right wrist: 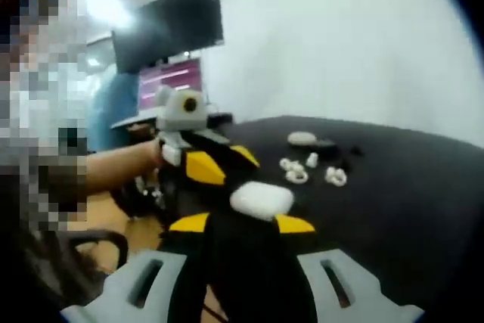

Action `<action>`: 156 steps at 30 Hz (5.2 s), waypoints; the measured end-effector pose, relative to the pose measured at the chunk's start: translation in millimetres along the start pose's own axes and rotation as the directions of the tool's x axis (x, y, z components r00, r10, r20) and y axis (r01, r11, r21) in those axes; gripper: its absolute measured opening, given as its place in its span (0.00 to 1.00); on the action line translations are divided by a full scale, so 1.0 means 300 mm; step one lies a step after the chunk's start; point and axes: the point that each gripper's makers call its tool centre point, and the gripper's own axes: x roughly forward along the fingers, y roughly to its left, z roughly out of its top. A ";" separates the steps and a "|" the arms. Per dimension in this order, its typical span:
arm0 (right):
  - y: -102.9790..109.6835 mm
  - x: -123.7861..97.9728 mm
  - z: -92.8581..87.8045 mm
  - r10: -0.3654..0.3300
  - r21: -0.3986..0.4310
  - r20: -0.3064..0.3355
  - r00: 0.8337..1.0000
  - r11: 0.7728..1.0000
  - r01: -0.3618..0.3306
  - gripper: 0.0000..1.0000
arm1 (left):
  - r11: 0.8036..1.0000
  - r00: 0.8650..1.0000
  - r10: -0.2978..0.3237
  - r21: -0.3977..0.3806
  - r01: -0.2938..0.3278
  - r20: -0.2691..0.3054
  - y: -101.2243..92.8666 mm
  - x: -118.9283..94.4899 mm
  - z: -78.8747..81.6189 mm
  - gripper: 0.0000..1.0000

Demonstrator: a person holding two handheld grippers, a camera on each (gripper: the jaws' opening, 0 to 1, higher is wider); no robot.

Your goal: Pick up three earphones and place each one into its charging case using tactile feedback, ensure that each earphone is properly inserted and securely positioned inside the case.

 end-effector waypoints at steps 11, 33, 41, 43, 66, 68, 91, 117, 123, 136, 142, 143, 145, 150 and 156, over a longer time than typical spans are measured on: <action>0.028 0.012 -0.003 0.050 0.040 -0.018 0.999 0.998 -0.049 0.33 | 0.999 0.998 -0.045 0.011 0.046 -0.036 -0.036 0.002 -0.023 0.26; -0.086 0.103 0.009 -0.022 0.277 -0.006 1.000 0.961 0.023 0.34 | 0.976 0.978 -0.140 0.148 0.163 -0.157 -0.136 0.020 -0.114 0.28; -0.078 0.127 0.013 -0.025 0.266 -0.011 1.000 0.964 0.027 0.33 | 0.988 0.987 -0.143 0.068 0.139 0.075 -0.098 -0.043 0.037 0.24; -0.078 0.127 0.011 -0.015 0.242 -0.018 1.000 0.970 0.019 0.34 | 0.993 0.987 -0.114 0.024 0.112 0.110 -0.063 -0.056 0.062 0.26; 0.076 0.147 0.062 0.136 -0.799 -0.075 0.988 0.584 -0.141 0.20 | 0.996 0.996 -0.073 -0.059 0.069 -0.058 -0.016 -0.006 -0.031 0.20; 0.065 0.146 0.065 0.138 -0.790 -0.072 0.988 0.597 -0.141 0.21 | 0.996 0.995 -0.084 -0.045 0.081 -0.060 -0.024 -0.010 -0.033 0.16; 0.012 0.153 -0.018 0.367 -0.176 -0.147 0.919 0.904 -0.389 0.18 | 0.995 0.995 -0.076 0.056 0.079 -0.060 -0.040 -0.020 -0.035 0.14; 0.021 0.119 -0.019 0.336 -0.352 -0.094 0.937 0.869 -0.346 0.17 | 0.982 0.990 -0.128 -0.149 0.117 -0.066 -0.039 -0.011 -0.021 0.14; 0.007 0.120 -0.017 0.322 -0.357 -0.086 0.943 0.873 -0.331 0.17 | 0.991 0.996 -0.078 -0.110 0.073 -0.047 -0.036 -0.006 -0.019 0.16; 0.031 0.115 -0.018 0.359 -0.367 -0.089 0.929 0.856 -0.366 0.17 | 0.995 0.999 -0.007 -0.099 0.012 0.053 0.016 -0.025 0.036 0.13; 0.031 0.116 -0.019 0.362 -0.348 -0.091 0.928 0.861 -0.371 0.17 | 0.994 0.989 0.005 -0.113 0.011 0.145 0.029 -0.051 0.092 0.18; 0.031 0.116 -0.019 0.362 -0.346 -0.091 0.928 0.862 -0.370 0.17 | 0.992 0.984 0.015 -0.123 0.007 0.177 0.040 -0.061 0.112 0.19; 0.031 0.116 -0.020 0.363 -0.343 -0.090 0.927 0.863 -0.371 0.17 | 0.986 0.966 0.035 -0.167 0.009 0.256 0.073 -0.094 0.165 0.23; 0.032 0.114 -0.021 0.367 -0.331 -0.090 0.926 0.866 -0.375 0.17 | 0.980 0.963 0.199 -0.011 -0.201 0.182 0.203 -0.145 0.211 0.27; 0.035 0.113 -0.022 0.368 -0.333 -0.087 0.926 0.865 -0.375 0.17 | 0.877 0.922 0.362 0.384 -0.288 -0.135 0.318 -0.111 0.135 0.18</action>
